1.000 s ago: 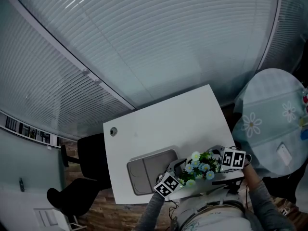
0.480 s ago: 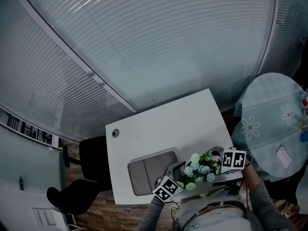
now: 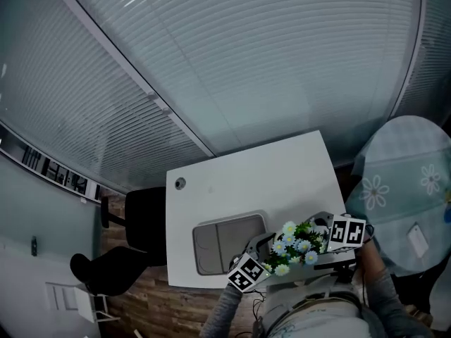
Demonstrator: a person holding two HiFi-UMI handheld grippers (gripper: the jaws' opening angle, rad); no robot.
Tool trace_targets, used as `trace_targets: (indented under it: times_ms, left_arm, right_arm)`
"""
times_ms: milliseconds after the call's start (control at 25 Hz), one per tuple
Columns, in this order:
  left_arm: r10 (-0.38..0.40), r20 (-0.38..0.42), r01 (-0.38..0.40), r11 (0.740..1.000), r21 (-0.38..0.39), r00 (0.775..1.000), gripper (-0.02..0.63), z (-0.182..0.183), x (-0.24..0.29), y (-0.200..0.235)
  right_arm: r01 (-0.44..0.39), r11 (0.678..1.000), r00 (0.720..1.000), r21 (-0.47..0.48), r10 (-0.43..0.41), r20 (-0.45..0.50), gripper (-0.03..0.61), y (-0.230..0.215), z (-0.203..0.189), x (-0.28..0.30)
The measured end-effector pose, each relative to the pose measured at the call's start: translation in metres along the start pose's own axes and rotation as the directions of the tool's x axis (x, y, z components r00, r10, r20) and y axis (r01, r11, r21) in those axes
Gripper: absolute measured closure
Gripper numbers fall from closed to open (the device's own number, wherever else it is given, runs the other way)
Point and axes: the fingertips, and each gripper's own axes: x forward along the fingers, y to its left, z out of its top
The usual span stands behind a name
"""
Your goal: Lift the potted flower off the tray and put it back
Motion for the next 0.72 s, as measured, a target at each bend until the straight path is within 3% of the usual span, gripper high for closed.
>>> trace_targets:
  times_ms: [320,720]
  left_arm:
    - [0.044,-0.013,-0.045,0.999,-0.018,0.999,0.209,-0.004,-0.011,-0.001]
    - [-0.026,0.004,0.026,0.999,0.028,1.000,0.208,-0.027,-0.048,0.026]
  right_arm:
    - [-0.023,0.999,1.000,-0.035,0.023,-0.005,0.218,0.004,0.009,0.006]
    - [0.043,0.999,0.999,0.019,-0.043,0.008,0.218,0.001,0.045,0.041]
